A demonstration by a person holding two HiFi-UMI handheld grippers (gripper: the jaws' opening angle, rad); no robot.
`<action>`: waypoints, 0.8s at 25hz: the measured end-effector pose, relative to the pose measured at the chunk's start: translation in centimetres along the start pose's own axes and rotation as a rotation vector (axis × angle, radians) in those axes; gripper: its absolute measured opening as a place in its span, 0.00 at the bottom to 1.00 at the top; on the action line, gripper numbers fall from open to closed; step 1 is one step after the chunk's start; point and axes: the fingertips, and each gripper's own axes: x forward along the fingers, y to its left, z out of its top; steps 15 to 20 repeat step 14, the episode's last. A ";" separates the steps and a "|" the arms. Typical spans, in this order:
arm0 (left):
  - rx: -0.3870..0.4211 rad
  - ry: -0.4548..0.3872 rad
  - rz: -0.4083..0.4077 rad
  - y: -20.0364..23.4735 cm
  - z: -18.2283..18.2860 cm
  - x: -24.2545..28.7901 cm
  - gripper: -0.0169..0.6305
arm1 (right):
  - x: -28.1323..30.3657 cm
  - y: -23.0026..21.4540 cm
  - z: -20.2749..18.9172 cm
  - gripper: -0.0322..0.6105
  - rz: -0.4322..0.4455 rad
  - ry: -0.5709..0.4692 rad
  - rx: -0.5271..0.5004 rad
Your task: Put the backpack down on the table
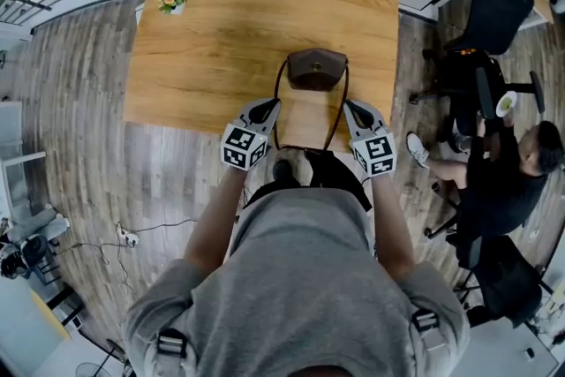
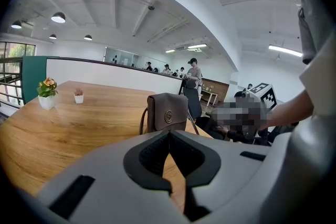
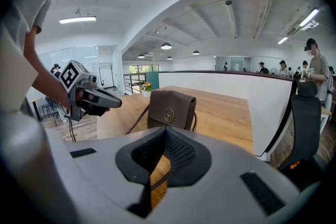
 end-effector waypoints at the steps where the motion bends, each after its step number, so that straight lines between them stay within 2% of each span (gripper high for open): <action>1: 0.002 0.000 -0.001 0.0 0.0 0.0 0.06 | -0.1 0.0 -0.1 0.06 -0.001 0.002 0.000; 20: 0.008 0.002 0.002 0.7 0.8 0.0 0.06 | 0.6 -0.1 -0.3 0.06 -0.005 0.036 -0.006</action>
